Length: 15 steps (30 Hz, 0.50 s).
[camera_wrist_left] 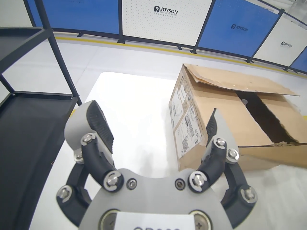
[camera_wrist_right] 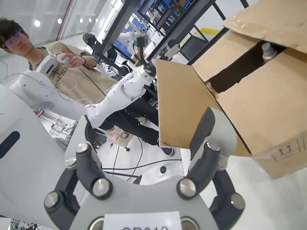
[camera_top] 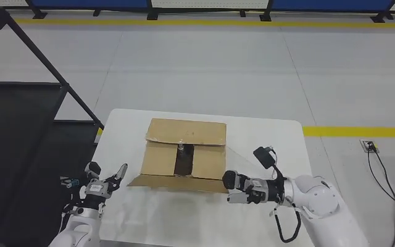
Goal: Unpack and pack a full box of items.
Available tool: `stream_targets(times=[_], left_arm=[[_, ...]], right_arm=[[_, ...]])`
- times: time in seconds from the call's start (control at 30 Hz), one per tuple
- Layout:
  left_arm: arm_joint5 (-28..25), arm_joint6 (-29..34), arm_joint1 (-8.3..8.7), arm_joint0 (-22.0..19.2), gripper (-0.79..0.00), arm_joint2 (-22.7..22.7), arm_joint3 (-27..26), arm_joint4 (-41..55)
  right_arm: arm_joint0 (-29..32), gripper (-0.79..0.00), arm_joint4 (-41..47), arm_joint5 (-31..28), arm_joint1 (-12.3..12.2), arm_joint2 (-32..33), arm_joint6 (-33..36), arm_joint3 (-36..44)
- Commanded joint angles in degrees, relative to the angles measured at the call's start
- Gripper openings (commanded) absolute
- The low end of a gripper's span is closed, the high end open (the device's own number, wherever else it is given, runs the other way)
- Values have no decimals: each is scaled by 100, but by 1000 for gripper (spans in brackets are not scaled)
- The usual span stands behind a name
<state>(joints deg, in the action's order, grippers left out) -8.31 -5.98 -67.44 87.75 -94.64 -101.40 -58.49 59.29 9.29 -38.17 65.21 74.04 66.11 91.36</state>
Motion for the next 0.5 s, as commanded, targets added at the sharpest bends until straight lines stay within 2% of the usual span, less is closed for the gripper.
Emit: stream_targets(times=[0.0,0.2,0.33,0.47], left_arm=[[-175,22,1,13,0,-17,-21,112],[-1215,226,58,116,0,-83,-31,93],[-1989,446,128,179,0,-154,33,-326],[-2396,530,180,170,0,-155,170,-838]], right_arm=[[38,0,-270,38,-49,-73,38,-8],[-180,0,-792,446,-72,-415,163,-442],[-392,0,-950,894,-24,-690,-116,-695],[-541,0,-781,1182,23,-862,-379,-839]])
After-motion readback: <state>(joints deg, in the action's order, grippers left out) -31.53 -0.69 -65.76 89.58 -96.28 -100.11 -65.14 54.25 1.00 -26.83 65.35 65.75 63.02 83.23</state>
